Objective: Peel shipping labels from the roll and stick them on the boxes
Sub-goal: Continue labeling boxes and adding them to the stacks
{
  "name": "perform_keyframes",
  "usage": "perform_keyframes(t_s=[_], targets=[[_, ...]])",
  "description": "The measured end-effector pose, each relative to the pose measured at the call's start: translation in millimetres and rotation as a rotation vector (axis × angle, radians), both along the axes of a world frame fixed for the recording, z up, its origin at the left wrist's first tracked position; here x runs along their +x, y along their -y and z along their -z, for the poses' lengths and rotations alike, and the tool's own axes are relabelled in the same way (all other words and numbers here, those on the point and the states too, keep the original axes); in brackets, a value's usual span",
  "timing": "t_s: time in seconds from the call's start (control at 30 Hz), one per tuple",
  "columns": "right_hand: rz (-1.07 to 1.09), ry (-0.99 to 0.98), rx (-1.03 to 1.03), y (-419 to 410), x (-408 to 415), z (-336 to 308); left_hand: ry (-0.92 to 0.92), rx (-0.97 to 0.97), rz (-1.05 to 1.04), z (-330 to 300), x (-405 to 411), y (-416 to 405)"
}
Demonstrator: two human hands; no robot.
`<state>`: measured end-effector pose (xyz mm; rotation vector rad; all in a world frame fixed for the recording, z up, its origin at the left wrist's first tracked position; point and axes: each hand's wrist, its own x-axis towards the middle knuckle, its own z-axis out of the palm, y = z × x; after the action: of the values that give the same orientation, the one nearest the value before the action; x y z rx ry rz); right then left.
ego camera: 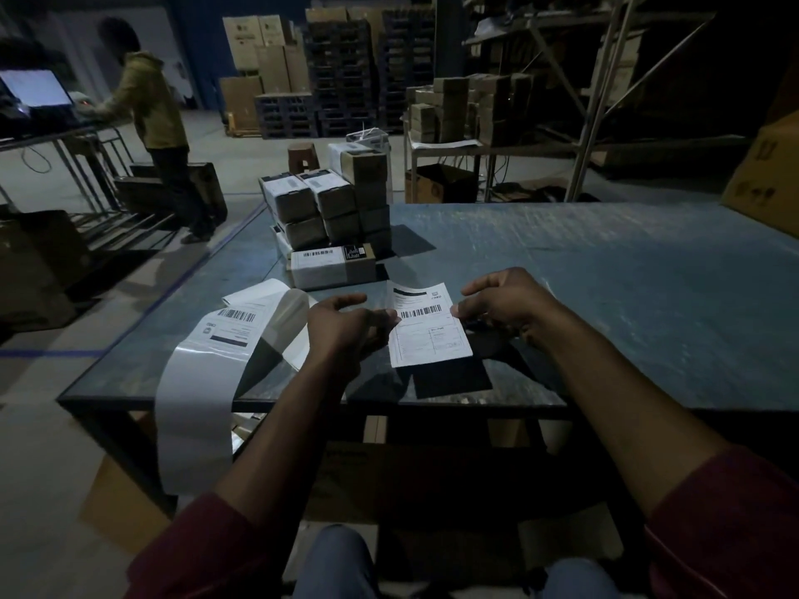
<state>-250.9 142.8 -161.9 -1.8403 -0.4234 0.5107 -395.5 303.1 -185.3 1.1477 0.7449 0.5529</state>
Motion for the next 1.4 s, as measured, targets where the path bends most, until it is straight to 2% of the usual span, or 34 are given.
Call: perform_keyframes(t_s=[0.67, 1.4], targets=[[0.000, 0.074, -0.140, 1, 13, 3, -0.201, 0.160, 0.039, 1, 2, -1], [0.007, 0.132, -0.256, -6, 18, 4, -0.226, 0.224, 0.044, 10, 4, -3]])
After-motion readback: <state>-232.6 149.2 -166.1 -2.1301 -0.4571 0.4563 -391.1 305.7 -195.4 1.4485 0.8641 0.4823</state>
